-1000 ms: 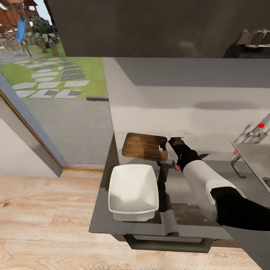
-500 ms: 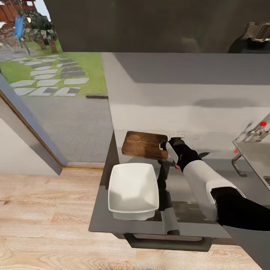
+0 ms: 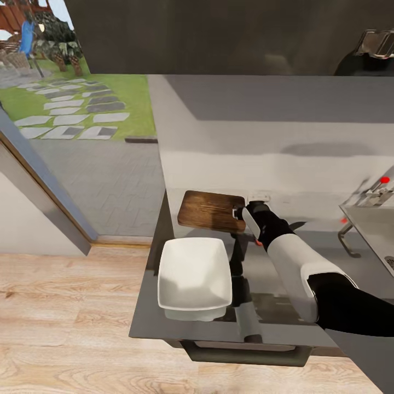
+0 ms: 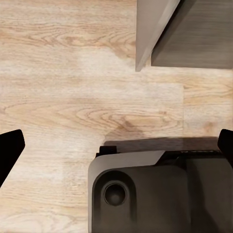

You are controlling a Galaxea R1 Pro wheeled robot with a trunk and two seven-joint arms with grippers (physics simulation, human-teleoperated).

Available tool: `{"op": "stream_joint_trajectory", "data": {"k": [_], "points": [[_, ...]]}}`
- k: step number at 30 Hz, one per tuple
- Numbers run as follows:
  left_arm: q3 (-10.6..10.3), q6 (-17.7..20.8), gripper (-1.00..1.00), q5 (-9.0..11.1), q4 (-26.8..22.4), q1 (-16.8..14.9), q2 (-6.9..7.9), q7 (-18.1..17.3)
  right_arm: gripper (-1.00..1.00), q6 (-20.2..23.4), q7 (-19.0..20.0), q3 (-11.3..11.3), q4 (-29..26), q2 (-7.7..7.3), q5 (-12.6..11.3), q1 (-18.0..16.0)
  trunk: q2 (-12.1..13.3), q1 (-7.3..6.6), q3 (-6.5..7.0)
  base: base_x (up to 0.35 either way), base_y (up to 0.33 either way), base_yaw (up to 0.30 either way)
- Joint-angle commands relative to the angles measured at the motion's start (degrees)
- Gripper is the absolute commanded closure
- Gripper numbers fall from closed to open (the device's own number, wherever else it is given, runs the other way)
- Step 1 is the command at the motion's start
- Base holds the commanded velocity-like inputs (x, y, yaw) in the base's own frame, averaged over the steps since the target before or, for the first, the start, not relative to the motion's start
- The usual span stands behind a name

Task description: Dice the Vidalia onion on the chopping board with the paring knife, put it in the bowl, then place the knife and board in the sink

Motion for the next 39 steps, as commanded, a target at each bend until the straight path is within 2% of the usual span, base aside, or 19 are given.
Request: {"op": "stream_joint_trajectory", "data": {"k": [1, 33, 34, 39], "points": [[-0.19, -0.16, -1.00, 0.38, 0.02, -0.02, 0.04, -0.15, -1.00, 0.26, -0.42, 0.36, 0.25, -0.05, -0.46, -0.04, -0.10, 0.03, -0.09, 0.000, 0.000, 0.000], [-0.19, -0.16, -1.00, 0.38, 0.02, -0.03, 0.04, -0.15, -1.00, 0.21, -0.40, 0.33, 1.13, 0.01, -0.63, -0.04, -0.10, 0.03, -0.09, 0.000, 0.000, 0.000], [-0.19, -0.16, -1.00, 0.38, 0.02, -0.03, 0.04, -0.15, 1.00, 0.21, -0.40, 0.34, 1.13, 0.01, -0.63, -0.04, -0.10, 0.03, -0.09, 0.000, 0.000, 0.000], [-0.19, -0.16, -1.00, 0.38, 0.02, -0.03, 0.04, -0.14, 1.00, 0.29, -0.49, 0.32, 1.21, -0.04, -1.84, -0.04, -0.10, 0.03, -0.09, 0.000, 0.000, 0.000]]}}
